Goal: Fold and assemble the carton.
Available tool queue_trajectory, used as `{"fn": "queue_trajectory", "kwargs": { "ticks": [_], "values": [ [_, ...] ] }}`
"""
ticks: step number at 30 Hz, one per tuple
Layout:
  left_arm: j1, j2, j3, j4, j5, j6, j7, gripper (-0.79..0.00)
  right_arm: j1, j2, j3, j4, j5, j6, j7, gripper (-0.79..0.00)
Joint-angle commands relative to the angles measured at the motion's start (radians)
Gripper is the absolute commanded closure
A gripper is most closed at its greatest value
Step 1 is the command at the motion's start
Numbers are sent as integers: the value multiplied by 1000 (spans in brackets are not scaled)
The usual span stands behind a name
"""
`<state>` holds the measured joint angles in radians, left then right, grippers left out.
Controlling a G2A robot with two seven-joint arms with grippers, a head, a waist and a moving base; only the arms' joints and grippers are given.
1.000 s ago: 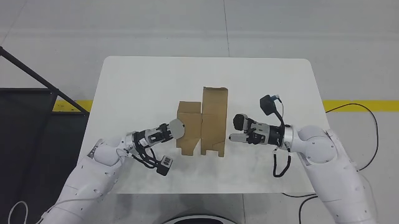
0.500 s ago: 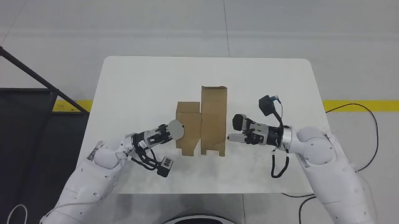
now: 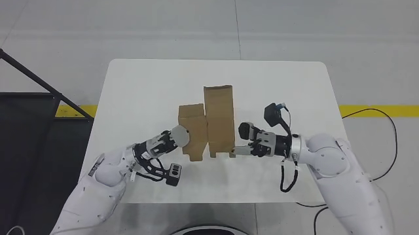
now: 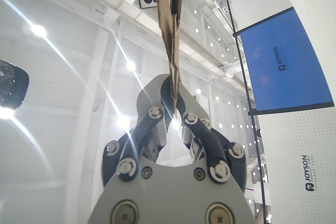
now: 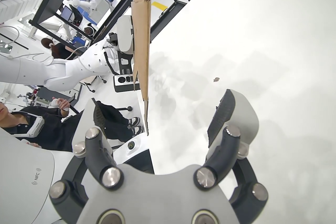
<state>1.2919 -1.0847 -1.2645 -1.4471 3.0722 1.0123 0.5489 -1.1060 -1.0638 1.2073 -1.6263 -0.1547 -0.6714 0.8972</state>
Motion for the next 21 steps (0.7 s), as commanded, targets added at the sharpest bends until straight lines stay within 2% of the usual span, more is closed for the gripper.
{"fn": "queue_trajectory", "kwargs": {
  "ticks": [1, 17, 18, 19, 21],
  "values": [
    [3, -3, -5, -3, 0, 0, 13, 0, -4, 1, -2, -12, -16, 4, -15, -785],
    [-1, -38, -24, 7, 0, 0, 102, 0, -10, 10, -6, -28, -16, -1, -52, -785],
    [-2, -41, -24, 7, 0, 0, 106, 0, -11, 10, -6, -29, -13, 0, -55, -757],
    [-2, -43, -24, 7, 0, 0, 109, 0, -12, 11, -6, -29, -12, 0, -57, -686],
    [-1, -48, -26, 8, 0, 0, 114, 0, -12, 12, -7, -29, -10, -1, -62, -422]
  ]
}}
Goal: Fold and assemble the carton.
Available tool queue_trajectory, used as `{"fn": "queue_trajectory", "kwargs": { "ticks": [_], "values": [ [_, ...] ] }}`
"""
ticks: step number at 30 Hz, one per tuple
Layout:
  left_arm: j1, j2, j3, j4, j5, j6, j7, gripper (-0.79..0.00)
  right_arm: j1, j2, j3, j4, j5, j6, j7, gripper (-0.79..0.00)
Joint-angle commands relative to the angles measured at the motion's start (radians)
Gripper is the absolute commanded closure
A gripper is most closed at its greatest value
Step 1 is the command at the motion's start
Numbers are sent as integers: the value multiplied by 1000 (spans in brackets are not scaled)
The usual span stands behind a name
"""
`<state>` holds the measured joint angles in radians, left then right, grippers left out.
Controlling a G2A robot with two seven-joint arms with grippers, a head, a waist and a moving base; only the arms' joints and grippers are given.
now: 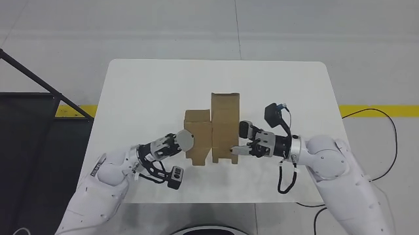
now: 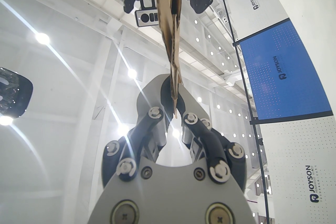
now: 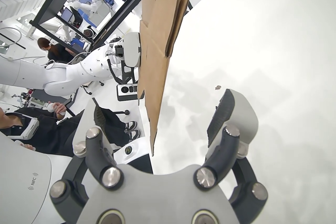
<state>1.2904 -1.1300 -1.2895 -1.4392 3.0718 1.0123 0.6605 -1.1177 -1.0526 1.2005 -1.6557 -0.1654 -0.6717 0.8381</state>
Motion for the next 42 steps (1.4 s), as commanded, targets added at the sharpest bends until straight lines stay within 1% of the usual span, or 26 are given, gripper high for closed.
{"fn": "queue_trajectory", "kwargs": {
  "ticks": [1, 3, 11, 12, 14, 19, 20, 24, 26, 28, 30, 31, 32, 33, 34, 35, 36, 42],
  "values": [
    [0, -5, -2, 1, 0, 0, 6, 0, 0, 1, -1, 0, 1, -1, -5, -382],
    [0, -9, -5, 2, 0, 0, 11, 0, 0, 2, -2, 0, 3, 1, -7, -354],
    [0, -26, -14, 9, 0, 0, 30, 0, 6, 3, -14, 6, 8, 1, -16, -342],
    [0, -28, -16, 9, 0, 0, 31, 0, 7, 4, -16, 7, 9, 0, -16, -332],
    [1, -32, -20, 9, 0, 0, 35, 0, 10, 4, -18, 9, 12, -1, -18, -283],
    [1, -41, -25, 14, 0, 0, 39, 0, 14, 5, -26, 9, 10, -1, -20, -271],
    [1, -43, -26, 15, 0, 0, 41, 0, 15, 6, -27, 9, 11, -1, -20, -259],
    [1, -50, -30, 20, 0, 0, 46, 0, 20, 7, -33, 13, 17, -6, -17, -117],
    [1, -52, -31, 21, 0, 0, 51, 0, 24, 7, -36, 16, 20, -7, -16, -86],
    [1, -56, -32, 22, 0, 0, 52, 0, 26, 7, -39, 19, 22, -7, -16, -74],
    [1, -59, -32, 23, 0, 0, 53, -62, 29, 8, -41, 21, 23, -8, -14, -46],
    [1, -60, -33, 24, 0, 0, 55, -142, 31, 8, -42, 23, 24, -9, -14, -6],
    [1, -61, -34, 25, 0, 0, 55, -234, 32, 9, -42, 27, 26, -10, -13, 0],
    [2, -62, -36, 26, 0, 0, 53, -332, 34, 9, -42, 30, 29, -11, -13, 0],
    [2, -63, -39, 28, 0, 0, 52, -449, 35, 10, -41, 32, 31, -13, -12, 0],
    [2, -64, -43, 29, 0, 0, 49, -650, 37, 10, -41, 35, 34, -14, -9, 0],
    [3, -65, -47, 29, 0, 0, 47, -785, 39, 11, -42, 37, 38, -18, -2, 0],
    [18, -67, -71, 16, 0, 0, 11, -785, 63, 17, -50, 63, 97, -44, 75, 0]
  ]
}}
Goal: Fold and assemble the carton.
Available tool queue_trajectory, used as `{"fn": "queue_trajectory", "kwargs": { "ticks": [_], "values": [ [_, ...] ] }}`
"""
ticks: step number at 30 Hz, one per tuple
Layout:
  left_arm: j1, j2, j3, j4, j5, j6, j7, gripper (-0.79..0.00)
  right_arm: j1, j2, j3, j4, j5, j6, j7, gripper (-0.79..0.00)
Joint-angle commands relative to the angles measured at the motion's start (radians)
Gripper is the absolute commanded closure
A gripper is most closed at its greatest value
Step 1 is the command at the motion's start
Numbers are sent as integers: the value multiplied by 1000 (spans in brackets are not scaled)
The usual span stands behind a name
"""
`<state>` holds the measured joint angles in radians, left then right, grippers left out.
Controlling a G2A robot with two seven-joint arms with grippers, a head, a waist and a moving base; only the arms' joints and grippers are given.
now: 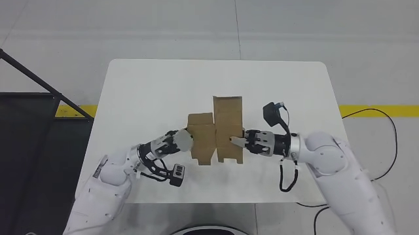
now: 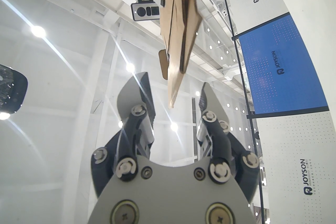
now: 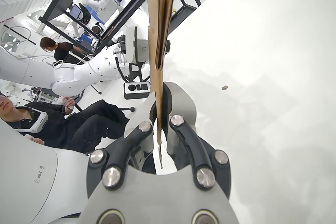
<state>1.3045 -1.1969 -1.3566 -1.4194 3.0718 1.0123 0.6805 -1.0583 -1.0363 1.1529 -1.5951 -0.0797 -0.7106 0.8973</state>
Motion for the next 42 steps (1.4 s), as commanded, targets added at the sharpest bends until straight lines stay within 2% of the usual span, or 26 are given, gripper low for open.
{"fn": "queue_trajectory", "kwargs": {
  "ticks": [1, 6, 8, 15, 26, 31, 37, 42],
  "values": [
    [8, 0, -4, -8, -13, 0, -16, -785, 8, 2, -8, 7, 32, -17, 38, 0],
    [15, 12, -14, -13, -224, 0, 84, -785, 38, 10, -22, 43, 141, -56, 145, 0],
    [11, 20, -11, -3, -329, 0, 127, -785, 53, 13, -39, 45, 170, -38, 175, 0],
    [-1, 62, 74, 0, -435, -22, 150, -785, 87, 30, -89, 46, 191, -25, 187, 0],
    [-1, 62, 74, 0, -435, -22, 150, -785, 87, 30, -89, 46, 191, -25, 187, 0],
    [-17, 61, 90, -32, -522, -122, 133, -785, 75, 29, -93, 29, 164, -10, 160, 0],
    [-62, 61, 97, -18, -587, -240, 144, -785, 68, 32, -96, 11, 133, -15, 149, 0],
    [-86, 64, 103, -7, -672, -347, 226, -785, 62, 37, -89, 11, 136, -33, 144, 0]
  ]
}}
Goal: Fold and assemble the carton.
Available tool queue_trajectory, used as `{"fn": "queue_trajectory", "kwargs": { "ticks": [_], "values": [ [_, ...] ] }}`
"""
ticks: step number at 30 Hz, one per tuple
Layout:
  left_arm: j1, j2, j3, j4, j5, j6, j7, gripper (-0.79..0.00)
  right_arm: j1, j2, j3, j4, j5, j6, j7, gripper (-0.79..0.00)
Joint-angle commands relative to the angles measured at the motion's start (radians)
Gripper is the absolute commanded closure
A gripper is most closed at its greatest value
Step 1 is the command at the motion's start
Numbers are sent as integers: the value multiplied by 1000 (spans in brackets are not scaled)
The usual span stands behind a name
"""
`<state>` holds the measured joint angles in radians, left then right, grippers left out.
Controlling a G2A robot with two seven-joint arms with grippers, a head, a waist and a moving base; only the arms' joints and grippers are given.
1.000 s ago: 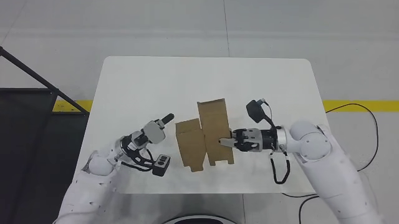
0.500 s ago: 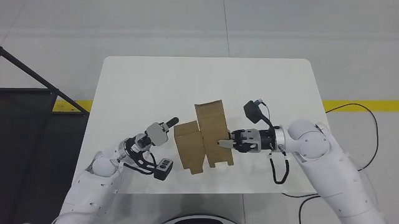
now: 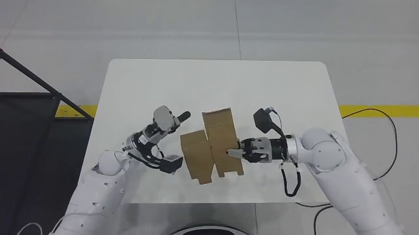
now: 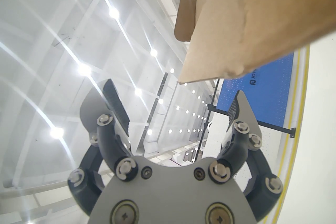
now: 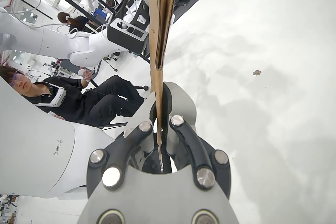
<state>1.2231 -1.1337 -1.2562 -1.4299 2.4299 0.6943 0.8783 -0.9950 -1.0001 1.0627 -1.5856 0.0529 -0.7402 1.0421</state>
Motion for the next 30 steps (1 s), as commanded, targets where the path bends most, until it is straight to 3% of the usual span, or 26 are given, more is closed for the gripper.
{"fn": "queue_trajectory", "kwargs": {
  "ticks": [1, 9, 23, 26, 30],
  "values": [
    [-11, 2, 3, 6, -67, -57, 63, -785, -1, 2, 2, 3, 5, -6, -1, 0],
    [-53, 5, -12, 79, -243, -147, 247, -785, 11, 5, -9, 17, 38, -19, 19, 0],
    [-57, 2, -11, 96, -235, -115, 238, -785, 26, 6, -26, 23, 51, -15, 22, 0],
    [-44, 2, -8, 59, -225, -158, 190, -785, 23, 6, -25, 18, 44, -11, 11, 0],
    [-39, 5, -9, 25, -294, -291, 222, -785, 1, 10, -10, -9, -54, 0, -41, 0]
  ]
}}
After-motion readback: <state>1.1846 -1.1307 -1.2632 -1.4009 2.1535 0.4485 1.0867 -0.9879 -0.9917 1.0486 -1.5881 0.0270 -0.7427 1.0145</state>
